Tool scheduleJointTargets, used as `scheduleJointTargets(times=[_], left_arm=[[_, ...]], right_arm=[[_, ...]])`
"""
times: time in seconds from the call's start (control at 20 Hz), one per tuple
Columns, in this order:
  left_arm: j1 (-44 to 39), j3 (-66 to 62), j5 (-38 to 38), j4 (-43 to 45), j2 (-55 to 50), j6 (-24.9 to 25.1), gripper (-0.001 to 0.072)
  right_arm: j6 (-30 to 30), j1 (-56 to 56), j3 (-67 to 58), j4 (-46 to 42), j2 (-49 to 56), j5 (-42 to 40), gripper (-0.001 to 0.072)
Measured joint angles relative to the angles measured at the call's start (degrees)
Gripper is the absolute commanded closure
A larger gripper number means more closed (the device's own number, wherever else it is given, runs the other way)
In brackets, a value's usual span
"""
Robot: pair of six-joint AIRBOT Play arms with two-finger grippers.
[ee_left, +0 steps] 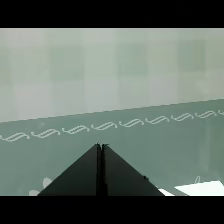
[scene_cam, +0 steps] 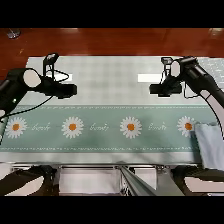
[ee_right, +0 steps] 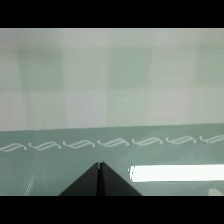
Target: Fold the shirts.
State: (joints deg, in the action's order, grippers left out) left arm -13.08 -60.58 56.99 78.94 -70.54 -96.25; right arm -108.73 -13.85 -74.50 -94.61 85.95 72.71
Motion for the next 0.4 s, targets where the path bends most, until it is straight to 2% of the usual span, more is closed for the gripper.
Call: scheduleJointTargets(times=[0.4], left_arm=[[-0.11, -0.22, 0.42, 1.03, -1.16, -0.59, 0.0687]], right_arm=[[-1.03, -0.17, 0.66, -0.28, 0.22, 3.78, 0.0684]])
